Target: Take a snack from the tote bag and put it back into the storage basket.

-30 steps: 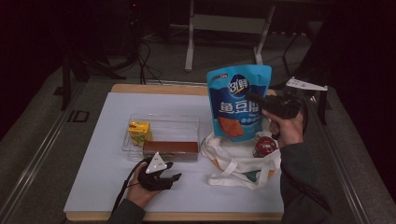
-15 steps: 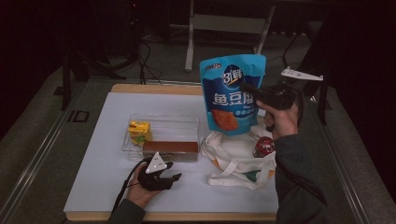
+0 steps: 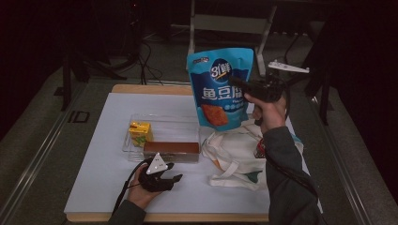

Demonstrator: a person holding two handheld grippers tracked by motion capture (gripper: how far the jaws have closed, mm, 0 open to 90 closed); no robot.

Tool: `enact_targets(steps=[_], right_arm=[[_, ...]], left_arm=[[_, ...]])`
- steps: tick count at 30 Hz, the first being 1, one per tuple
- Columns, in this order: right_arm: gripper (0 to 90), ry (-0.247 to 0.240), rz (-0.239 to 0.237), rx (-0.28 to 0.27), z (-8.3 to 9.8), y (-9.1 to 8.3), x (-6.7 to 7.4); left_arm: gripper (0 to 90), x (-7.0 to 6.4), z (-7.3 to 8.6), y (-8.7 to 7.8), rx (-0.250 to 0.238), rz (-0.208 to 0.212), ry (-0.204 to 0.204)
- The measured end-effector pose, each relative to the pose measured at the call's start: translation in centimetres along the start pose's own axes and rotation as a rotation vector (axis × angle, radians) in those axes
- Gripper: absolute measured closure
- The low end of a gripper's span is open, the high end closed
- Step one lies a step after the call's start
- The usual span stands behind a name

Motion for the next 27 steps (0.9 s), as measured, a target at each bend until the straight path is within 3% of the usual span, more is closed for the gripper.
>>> enact_targets(steps=[20, 27], right_arm=[[88.8, 0.002, -0.036, 0.039, -0.4, 5.7, 2.0], [88.7, 0.007, -0.039, 0.056, 0.5, 7.9, 2.4]], left_arm=[[45.1, -0.1, 0.0, 0.0, -0.003, 0.0, 0.004], [44.8, 0.0, 0.0, -0.1, -0.008, 0.0, 0.003]])
Point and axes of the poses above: each handheld gripper's, and its own axes: y roughly forward along the jaws, z roughly out of its underside, x roughly to its left, the point moved 7 cm from there along y, roughly forward along the jaws, and after that the axes turned 12 degrees about -y, right-handed, at the moved point
